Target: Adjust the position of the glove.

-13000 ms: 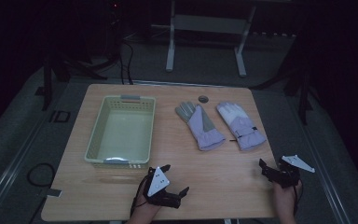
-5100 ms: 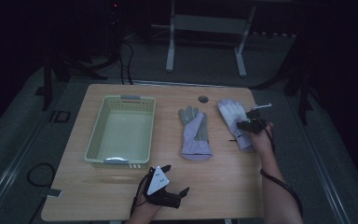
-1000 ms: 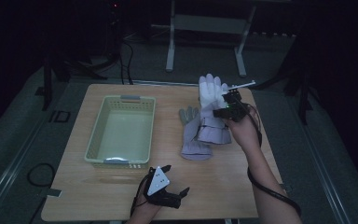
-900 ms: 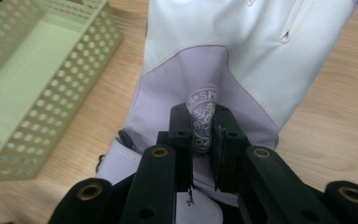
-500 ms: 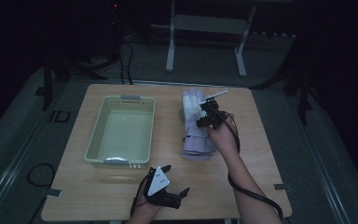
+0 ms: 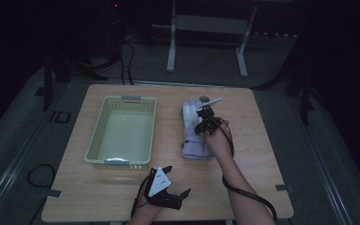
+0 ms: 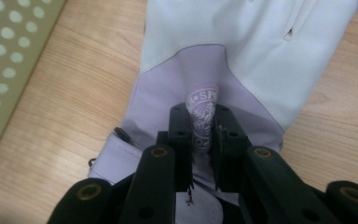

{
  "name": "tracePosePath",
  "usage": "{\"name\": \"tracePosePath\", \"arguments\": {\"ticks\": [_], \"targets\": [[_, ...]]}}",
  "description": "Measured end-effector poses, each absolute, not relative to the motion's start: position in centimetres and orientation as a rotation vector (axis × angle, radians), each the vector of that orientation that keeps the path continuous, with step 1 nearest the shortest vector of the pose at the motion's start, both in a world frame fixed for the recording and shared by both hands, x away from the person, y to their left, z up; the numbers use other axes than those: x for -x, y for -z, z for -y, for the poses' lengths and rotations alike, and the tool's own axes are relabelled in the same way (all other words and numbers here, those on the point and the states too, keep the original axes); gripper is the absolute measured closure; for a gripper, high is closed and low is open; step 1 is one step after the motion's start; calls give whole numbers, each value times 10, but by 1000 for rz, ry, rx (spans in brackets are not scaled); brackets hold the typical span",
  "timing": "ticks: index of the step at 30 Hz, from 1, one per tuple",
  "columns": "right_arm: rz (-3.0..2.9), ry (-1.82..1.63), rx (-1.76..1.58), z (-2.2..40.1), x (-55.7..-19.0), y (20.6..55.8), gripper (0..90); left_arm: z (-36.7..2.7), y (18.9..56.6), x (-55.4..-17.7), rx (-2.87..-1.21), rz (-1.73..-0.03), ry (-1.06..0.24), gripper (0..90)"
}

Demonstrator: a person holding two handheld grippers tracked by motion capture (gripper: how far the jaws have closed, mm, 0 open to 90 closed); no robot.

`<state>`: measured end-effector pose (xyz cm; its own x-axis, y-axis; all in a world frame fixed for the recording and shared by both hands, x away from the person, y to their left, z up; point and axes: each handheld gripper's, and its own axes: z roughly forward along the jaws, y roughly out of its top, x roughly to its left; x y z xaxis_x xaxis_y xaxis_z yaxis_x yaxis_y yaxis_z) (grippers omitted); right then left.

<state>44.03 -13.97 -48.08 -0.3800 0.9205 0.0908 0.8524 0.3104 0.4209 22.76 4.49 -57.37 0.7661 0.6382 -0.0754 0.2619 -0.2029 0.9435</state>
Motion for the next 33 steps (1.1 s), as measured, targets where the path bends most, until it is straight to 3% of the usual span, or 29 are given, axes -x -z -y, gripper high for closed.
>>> {"name": "tracePosePath", "arguments": {"ticks": [11,20,26,29,33], "targets": [[-2418,-582,-1646,160,-438,483,786,-45,574,-228,-1788,-703,-401,6],[-2428,-640,-1605,162,-436,477,662,-45,574,-227,-1788,-696,-400,6],[-2415,-743,-1543,168,-432,466,522,-45,574,-228,-1783,-701,-393,6],[-2419,-743,-1469,171,-430,460,315,-45,574,-228,-1785,-701,-395,6],[-2438,-801,-1446,177,-426,455,219,-45,574,-228,-1786,-705,-395,6]]}}
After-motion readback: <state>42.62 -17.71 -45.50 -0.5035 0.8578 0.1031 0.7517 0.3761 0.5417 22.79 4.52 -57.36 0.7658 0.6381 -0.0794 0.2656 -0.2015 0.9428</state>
